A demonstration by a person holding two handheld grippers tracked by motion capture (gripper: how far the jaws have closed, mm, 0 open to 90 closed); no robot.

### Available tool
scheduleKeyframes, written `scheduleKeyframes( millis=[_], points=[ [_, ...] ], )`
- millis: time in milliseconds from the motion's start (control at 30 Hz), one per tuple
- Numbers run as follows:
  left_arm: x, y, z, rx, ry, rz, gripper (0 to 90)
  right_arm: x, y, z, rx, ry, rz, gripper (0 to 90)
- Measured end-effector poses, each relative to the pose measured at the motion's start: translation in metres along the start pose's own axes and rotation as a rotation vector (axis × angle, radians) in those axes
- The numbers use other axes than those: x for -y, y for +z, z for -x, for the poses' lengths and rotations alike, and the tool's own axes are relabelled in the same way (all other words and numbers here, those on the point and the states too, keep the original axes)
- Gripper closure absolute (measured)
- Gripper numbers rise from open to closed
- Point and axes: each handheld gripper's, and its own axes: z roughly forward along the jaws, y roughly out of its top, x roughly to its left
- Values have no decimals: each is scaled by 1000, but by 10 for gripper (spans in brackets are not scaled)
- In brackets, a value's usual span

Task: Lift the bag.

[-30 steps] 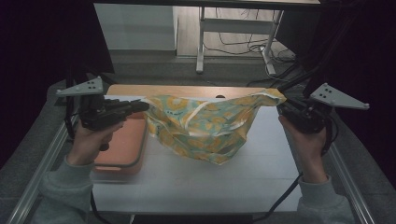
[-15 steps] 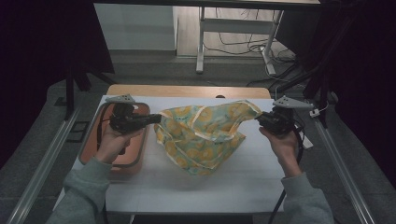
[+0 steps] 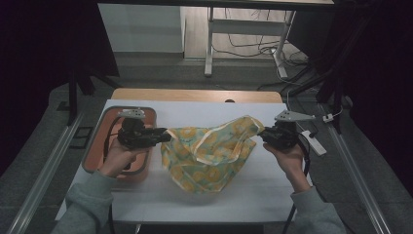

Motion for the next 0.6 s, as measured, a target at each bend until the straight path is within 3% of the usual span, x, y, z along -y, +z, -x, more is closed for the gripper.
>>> scheduleKeyframes(
  millis=[67,167,367,467,600],
  points=[
    [1,-2,2,12,13,0,468,2,-1,-4,-19,-15,-10,821],
    [3,-3,5,1,21,-4,408,4,-4,-8,-42,-23,-13,762],
    [12,-10,11,5,23,9,249,11,-14,-16,-80,-33,-22,487],
    [19,-20,10,31,25,15,203,15,-28,-20,-102,-31,-16,403],
    [30,-44,9,29,18,53,180,24,-56,-26,-107,-38,0,359]
  ],
)
